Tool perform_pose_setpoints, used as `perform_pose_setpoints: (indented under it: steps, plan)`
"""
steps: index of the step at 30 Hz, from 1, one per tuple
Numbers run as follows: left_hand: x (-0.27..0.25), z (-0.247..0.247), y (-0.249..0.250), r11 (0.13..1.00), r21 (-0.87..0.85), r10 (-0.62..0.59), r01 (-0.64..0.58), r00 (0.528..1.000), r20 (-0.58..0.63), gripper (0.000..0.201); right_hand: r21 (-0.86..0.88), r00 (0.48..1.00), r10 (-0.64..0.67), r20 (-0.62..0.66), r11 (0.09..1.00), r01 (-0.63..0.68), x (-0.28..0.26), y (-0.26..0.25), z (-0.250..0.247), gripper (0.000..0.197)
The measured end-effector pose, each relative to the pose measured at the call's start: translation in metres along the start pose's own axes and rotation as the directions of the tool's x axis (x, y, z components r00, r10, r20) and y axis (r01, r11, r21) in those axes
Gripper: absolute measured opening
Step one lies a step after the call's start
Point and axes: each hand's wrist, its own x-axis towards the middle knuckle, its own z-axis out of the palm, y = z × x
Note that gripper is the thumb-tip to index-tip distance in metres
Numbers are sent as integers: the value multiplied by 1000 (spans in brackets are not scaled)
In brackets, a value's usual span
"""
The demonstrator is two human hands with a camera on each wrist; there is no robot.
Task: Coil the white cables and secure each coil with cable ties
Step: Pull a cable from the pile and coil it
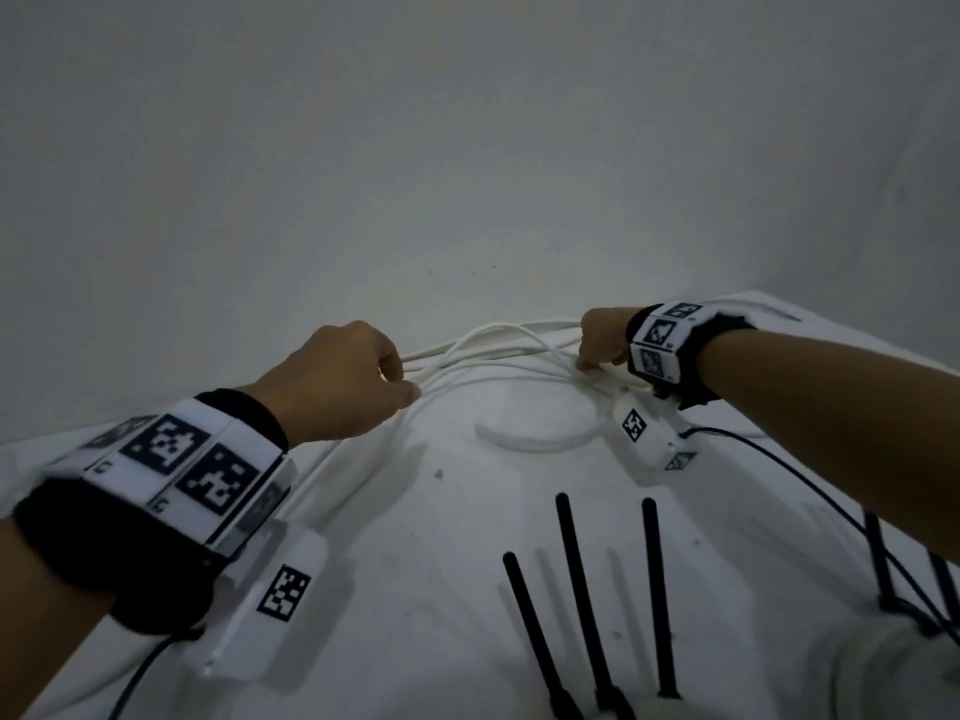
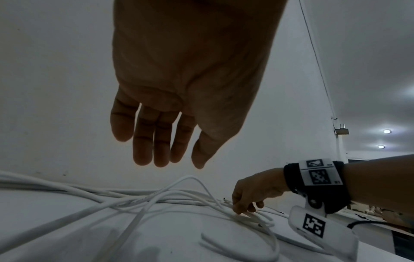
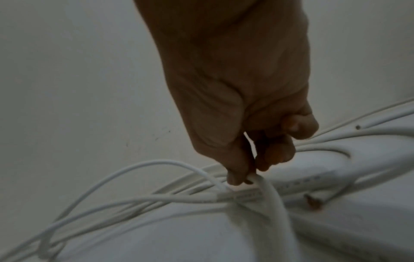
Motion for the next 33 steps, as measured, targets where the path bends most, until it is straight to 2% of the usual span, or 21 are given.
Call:
perform_pose_setpoints:
  steps: [2,3,5,6,7,9,11,12,13,14,15,16,17,18,20,22,24,25,28,31,33]
  plan:
    - [-5,-4,3,1000,-16,-3,2,1000,-11,27,-6,999,-10,-47,1000,9,-11,0,-12,35]
    - [-10,-8,5,1000,-25,-3,2,1000,-20,27,6,993,-30,-116,1000,30,-19,-1,-21,34]
    - [-21,-18,8,999,-37,-7,5,999,-50,31,149,942,-54,-330,983,108,-43,-3,-47,16]
    - [-27,-24,9,999,-46,-6,3,997,-73,34,198,874,-89,-477,958,206,-57,-4,-62,9]
    - [-33,-30,10,998,-60,-5,-2,994,-109,37,226,785,-113,-609,924,309,-74,-6,-77,9]
    - [-46,-45,13,991,-129,-8,-20,977,-214,50,240,621,-134,-773,843,481,-115,-15,-109,11]
    - [-59,-61,20,980,-193,-16,-52,941,-337,72,271,516,-118,-848,742,614,-161,-24,-137,16]
    - [-67,-69,24,977,-205,-21,-65,919,-393,85,291,497,-111,-860,694,658,-184,-26,-148,20]
    - [-75,-76,29,972,-223,-33,-75,895,-444,94,316,496,-107,-862,652,689,-203,-28,-155,23]
    - [-83,-82,34,962,-258,-47,-95,868,-494,95,337,505,-106,-857,625,704,-222,-28,-158,24]
    - [-90,-87,39,937,-323,-66,-134,839,-540,83,353,514,-107,-851,609,711,-238,-28,-158,24]
    - [-98,-93,43,884,-421,-82,-203,820,-567,61,366,528,-105,-843,607,705,-251,-28,-155,23]
    - [-105,-97,46,797,-540,-91,-270,830,-550,38,384,546,-96,-833,610,693,-261,-27,-150,22]
    - [-115,-102,51,692,-653,-75,-307,870,-488,23,411,569,-77,-818,614,674,-273,-24,-144,22]
    - [-130,-105,56,541,-795,-3,-273,945,-326,19,510,644,-28,-765,584,632,-287,-17,-128,19]
    - [-153,-105,58,456,-859,51,-232,971,-235,24,610,713,22,-701,535,584,-303,-11,-111,16]
    - [-171,-99,54,444,-873,98,-203,979,-178,28,685,762,51,-646,479,549,-317,-7,-96,12]
    - [-179,-94,51,470,-860,124,-198,980,-158,30,713,781,51,-622,450,538,-323,-7,-89,11]
    - [-196,-82,42,519,-825,145,-225,974,-174,34,795,834,42,-550,333,507,-338,-12,-67,12]
    - [-205,-74,39,484,-852,107,-200,980,-169,29,881,882,64,-466,122,457,-347,-23,-45,8]
    - [-206,-68,37,520,-829,49,-206,976,-212,27,904,902,92,-422,-30,426,-350,-31,-32,9]
